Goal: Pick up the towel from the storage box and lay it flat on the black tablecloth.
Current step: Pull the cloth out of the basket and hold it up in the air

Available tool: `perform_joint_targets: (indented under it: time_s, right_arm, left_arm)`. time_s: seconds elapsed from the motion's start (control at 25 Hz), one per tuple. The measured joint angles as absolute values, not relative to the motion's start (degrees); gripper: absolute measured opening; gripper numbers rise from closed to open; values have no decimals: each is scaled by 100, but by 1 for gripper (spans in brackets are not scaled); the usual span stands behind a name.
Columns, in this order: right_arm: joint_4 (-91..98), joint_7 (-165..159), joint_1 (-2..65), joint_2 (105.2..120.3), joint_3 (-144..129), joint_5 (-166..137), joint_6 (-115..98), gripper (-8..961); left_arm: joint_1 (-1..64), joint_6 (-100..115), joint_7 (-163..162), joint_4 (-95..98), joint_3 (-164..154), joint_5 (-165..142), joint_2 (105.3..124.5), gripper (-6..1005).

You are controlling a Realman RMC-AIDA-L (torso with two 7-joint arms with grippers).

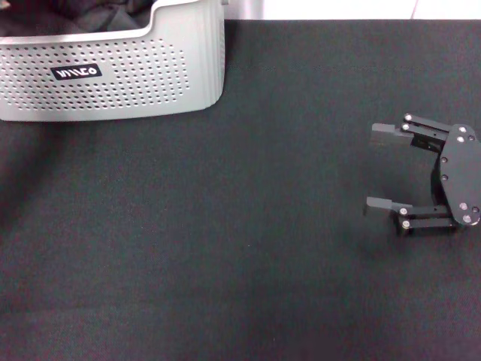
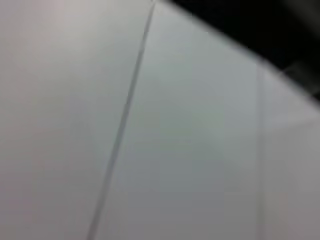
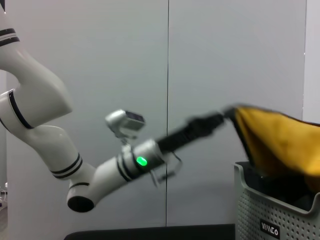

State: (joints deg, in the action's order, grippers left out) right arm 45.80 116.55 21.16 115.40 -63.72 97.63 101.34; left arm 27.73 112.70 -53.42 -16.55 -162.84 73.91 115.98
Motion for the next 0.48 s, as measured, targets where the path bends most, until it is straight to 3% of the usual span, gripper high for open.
perform_joint_targets:
  time_s: [0.48]
  right_arm:
    - [4351,11902,2161,11518,-6310,10058,10060,824]
  left_arm:
    - [3140,11753,-7085,-1586,-16304,6161,11114,10]
